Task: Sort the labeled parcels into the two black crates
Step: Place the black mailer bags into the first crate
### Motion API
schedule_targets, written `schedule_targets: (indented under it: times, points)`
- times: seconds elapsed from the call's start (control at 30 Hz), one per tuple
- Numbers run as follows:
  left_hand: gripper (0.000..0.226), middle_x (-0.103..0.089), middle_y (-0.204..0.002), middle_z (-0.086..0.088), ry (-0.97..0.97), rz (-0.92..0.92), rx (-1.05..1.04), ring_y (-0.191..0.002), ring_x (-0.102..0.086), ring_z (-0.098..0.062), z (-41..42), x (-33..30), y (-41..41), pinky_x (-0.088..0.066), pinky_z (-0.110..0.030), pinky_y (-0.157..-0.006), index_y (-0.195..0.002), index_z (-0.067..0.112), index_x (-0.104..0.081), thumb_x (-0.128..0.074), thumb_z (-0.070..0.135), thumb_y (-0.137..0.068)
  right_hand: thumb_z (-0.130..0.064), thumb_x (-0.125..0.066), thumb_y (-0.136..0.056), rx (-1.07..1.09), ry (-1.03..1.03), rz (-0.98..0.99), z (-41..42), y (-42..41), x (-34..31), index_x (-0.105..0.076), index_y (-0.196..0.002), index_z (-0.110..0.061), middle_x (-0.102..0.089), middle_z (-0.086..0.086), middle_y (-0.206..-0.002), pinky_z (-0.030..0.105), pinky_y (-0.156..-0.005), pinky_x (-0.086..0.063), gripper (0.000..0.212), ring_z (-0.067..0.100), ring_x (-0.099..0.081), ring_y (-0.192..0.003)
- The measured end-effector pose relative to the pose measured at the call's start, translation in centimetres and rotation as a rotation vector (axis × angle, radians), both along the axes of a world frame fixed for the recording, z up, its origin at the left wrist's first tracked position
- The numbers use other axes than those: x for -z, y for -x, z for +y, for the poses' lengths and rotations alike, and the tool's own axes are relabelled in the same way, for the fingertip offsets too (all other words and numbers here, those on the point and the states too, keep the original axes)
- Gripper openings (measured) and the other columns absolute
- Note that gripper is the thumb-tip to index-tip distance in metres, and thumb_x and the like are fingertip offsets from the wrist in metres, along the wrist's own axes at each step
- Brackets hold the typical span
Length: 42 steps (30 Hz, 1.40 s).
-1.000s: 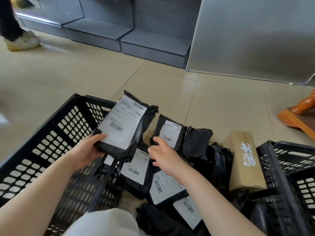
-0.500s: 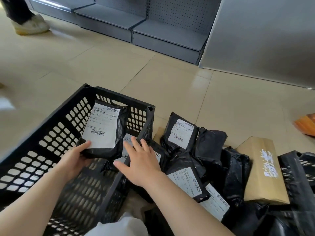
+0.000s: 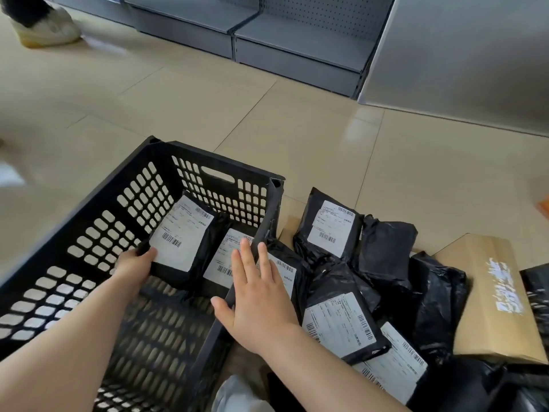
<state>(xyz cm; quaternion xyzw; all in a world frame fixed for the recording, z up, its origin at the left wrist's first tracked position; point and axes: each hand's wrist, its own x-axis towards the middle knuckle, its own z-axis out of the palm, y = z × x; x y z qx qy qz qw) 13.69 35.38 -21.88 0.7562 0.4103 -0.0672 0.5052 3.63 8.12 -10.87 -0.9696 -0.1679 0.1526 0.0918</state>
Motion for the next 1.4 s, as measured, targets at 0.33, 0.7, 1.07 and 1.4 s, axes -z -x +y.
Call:
schedule_targets:
  times: [0.33, 0.7, 1.07, 1.4]
  points:
    - [0.046, -0.058, -0.132, -0.021, -0.211, 0.144, 0.118, -0.119, -0.054, -0.04, -2.5, 2.3, -2.2, -0.044, -0.043, -0.097, -0.142, 0.01, -0.05, -0.049, 0.01, -0.096, -0.062, -0.017, -0.098, 0.008, -0.043, -0.084, 0.1, 0.3, 0.8, 0.006, -0.158, -0.011, 0.025, 0.009, -0.162, 0.043, -0.118, 0.01, 0.083, 0.034, 0.025, -0.148]
    - [0.092, -0.028, -0.158, -0.016, -0.239, 0.155, 0.178, -0.141, -0.03, -0.039, -1.9, 5.2, -1.2, -0.029, -0.055, -0.114, -0.157, 0.024, -0.011, -0.07, 0.022, -0.087, -0.062, -0.02, -0.096, 0.057, -0.119, -0.137, 0.2, 0.5, 2.0, -0.007, -0.159, -0.01, 0.011, 0.008, -0.166, 0.045, -0.117, -0.022, 0.082, 0.036, 0.011, -0.151]
    - [0.06, -0.014, -0.164, -0.008, -0.483, 0.176, 0.694, -0.148, -0.009, -0.035, -4.7, 7.4, -0.2, -0.019, -0.05, -0.119, -0.153, 0.032, -0.029, -0.053, 0.033, -0.099, -0.061, -0.024, -0.096, 0.075, -0.106, -0.171, 0.5, 0.6, 2.1, -0.017, -0.158, -0.008, 0.001, 0.011, -0.166, 0.045, -0.105, -0.044, 0.082, 0.037, 0.0, -0.152]
    - [0.062, -0.007, -0.165, 0.001, -0.617, 0.28, 0.799, -0.151, -0.005, -0.029, -6.1, 7.2, -0.6, -0.015, -0.058, -0.118, -0.152, 0.042, -0.024, -0.054, 0.033, -0.098, -0.06, -0.03, -0.096, 0.082, -0.103, -0.2, 0.6, 0.7, 2.6, -0.024, -0.156, -0.006, -0.007, 0.013, -0.166, 0.043, -0.1, -0.049, 0.082, 0.038, -0.008, -0.151]
